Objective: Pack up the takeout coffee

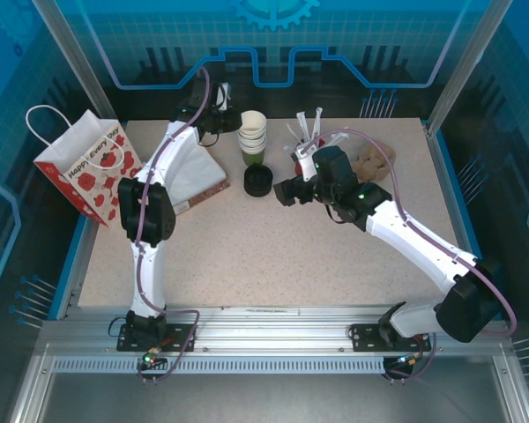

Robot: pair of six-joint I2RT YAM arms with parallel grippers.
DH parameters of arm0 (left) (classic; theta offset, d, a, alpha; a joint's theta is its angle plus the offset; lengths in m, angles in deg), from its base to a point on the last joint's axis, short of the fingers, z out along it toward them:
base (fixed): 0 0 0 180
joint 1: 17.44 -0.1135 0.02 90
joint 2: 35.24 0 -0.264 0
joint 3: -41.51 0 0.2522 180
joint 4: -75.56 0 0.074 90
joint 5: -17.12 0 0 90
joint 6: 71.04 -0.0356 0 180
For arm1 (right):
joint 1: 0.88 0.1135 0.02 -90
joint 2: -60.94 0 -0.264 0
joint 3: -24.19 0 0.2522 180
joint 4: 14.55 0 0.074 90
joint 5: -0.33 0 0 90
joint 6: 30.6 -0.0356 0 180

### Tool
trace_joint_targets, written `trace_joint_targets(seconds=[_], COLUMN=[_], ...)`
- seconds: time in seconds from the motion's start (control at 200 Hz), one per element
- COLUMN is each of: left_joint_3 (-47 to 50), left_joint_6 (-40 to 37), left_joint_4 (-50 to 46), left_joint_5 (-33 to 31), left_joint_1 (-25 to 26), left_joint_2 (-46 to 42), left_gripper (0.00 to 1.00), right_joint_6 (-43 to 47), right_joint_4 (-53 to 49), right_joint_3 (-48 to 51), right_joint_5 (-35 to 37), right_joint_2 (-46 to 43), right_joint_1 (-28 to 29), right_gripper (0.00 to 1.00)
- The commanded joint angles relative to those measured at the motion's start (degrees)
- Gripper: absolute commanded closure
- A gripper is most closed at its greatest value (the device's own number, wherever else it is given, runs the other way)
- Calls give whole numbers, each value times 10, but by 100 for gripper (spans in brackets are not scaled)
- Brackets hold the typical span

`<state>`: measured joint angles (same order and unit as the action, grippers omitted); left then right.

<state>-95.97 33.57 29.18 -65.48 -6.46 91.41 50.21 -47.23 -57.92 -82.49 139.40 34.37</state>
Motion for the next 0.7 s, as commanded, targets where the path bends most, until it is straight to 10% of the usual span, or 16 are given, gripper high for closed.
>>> trace_joint_targets(seconds=[0.0, 0.695], left_joint_3=[-23, -82], left_joint_6=[-13, -35], left_joint_4=[-15, -67], left_joint_5=[7, 1], left_joint_1=[0, 0], left_joint_2=[14, 45], left_gripper=[85, 79], right_joint_6=[-4, -5], right_joint_4=[-6, -10], right_joint_3=[-8, -8], right_joint_5=[-6, -6], right_joint_2=[6, 12], right_joint_1=[6, 10], right_gripper=[5, 5])
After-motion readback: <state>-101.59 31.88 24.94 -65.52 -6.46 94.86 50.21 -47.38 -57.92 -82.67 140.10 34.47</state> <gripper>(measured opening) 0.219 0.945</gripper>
